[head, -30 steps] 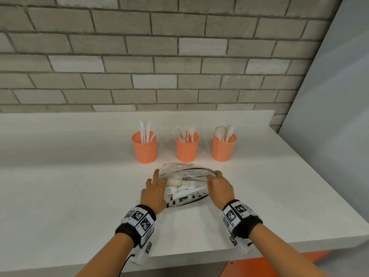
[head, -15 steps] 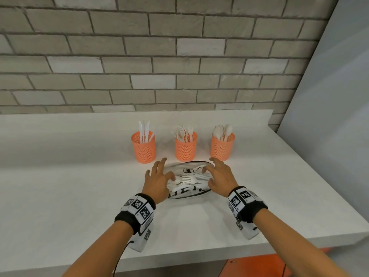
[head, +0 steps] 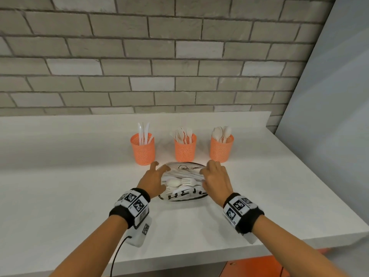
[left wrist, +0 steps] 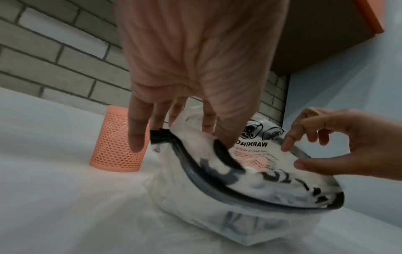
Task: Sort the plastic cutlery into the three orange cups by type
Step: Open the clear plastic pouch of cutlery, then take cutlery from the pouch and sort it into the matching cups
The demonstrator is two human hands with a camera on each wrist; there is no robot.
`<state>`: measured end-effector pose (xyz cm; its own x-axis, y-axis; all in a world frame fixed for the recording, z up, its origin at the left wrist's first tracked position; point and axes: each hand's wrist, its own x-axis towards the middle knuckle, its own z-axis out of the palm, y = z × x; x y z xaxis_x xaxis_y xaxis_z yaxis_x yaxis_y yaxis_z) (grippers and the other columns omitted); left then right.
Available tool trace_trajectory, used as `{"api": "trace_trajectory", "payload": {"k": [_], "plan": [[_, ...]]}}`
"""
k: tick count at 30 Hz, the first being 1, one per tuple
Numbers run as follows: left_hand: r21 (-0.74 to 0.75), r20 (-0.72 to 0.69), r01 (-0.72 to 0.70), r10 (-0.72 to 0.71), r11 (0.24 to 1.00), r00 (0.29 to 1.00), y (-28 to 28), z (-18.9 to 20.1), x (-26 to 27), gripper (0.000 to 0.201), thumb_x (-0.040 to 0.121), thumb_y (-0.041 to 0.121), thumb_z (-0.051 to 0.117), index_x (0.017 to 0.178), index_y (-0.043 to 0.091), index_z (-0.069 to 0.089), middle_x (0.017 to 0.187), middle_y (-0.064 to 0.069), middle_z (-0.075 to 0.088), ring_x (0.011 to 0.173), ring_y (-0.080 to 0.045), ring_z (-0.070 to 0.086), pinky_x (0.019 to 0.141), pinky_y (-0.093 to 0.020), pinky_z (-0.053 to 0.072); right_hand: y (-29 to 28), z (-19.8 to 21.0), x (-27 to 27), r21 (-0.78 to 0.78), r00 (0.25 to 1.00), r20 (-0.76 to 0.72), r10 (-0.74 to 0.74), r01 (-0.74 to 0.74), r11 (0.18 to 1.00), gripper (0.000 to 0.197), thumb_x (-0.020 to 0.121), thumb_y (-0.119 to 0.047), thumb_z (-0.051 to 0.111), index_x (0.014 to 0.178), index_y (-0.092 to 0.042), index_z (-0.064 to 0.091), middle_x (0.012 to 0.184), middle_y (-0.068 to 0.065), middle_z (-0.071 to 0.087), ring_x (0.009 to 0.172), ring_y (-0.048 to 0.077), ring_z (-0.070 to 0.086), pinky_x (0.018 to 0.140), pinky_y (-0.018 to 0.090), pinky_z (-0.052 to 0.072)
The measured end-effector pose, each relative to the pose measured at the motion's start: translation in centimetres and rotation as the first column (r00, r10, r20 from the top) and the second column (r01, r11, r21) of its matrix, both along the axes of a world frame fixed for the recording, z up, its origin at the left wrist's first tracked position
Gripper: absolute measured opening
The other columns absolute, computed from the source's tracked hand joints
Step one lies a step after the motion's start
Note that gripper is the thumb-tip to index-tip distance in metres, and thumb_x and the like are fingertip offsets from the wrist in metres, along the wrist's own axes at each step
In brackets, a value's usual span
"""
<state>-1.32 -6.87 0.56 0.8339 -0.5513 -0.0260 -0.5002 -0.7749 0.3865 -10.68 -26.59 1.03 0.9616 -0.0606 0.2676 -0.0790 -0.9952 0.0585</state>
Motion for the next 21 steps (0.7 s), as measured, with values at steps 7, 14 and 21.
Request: {"api": "trace_trajectory", "payload": {"k": [7, 14, 21], "plan": [[-0.062, -0.107, -0.075, 0.068, 0.995, 0.992, 1.2, -0.8, -1.6, 0.068, 0.082, 0.009, 0.060, 0.143, 0.023, 0.032, 0.147, -0.011, 0.024, 0.124, -0.027, 0.048, 0.098, -0.031, 0.042, 3.7, -0.8, 1.4, 0.262, 0.974, -0.213, 0.074, -0.016, 0.965, 0.057, 0.087, 0.005, 0.042, 0.142, -0.002, 0.028, 0.136, 0.018, 0.045, 0.118, 0.031, 0.051, 0.092, 0.035, 0.045], [-0.160, -0.181, -0.103, 0.073, 0.982, 0.981, 0.9, -0.3, -1.1, 0.070, 0.081, 0.000, 0.057, 0.143, 0.022, 0.033, 0.125, -0.015, 0.044, 0.116, -0.028, 0.048, 0.096, -0.026, 0.038, 1.8, 0.3, 5.0, 0.350, 0.838, -0.544, 0.040, 0.183, 0.919, 0.081, 0.078, -0.023, 0.071, 0.143, -0.004, 0.027, 0.143, 0.013, 0.043, 0.129, 0.026, 0.044, 0.107, 0.031, 0.038], [-0.196, -0.218, -0.123, 0.079, 0.973, 0.973, 0.2, 1.2, 0.5, 0.063, 0.080, 0.003, 0.059, 0.139, 0.019, 0.040, 0.134, -0.015, 0.047, 0.124, -0.028, 0.045, 0.103, -0.031, 0.038, 1.1, 1.1, 7.5, 0.166, 0.763, -0.647, 0.003, 0.137, 0.977, 0.100, 0.074, -0.031, 0.077, 0.149, -0.011, 0.014, 0.153, 0.015, 0.022, 0.140, 0.030, 0.027, 0.113, 0.035, 0.030]]}}
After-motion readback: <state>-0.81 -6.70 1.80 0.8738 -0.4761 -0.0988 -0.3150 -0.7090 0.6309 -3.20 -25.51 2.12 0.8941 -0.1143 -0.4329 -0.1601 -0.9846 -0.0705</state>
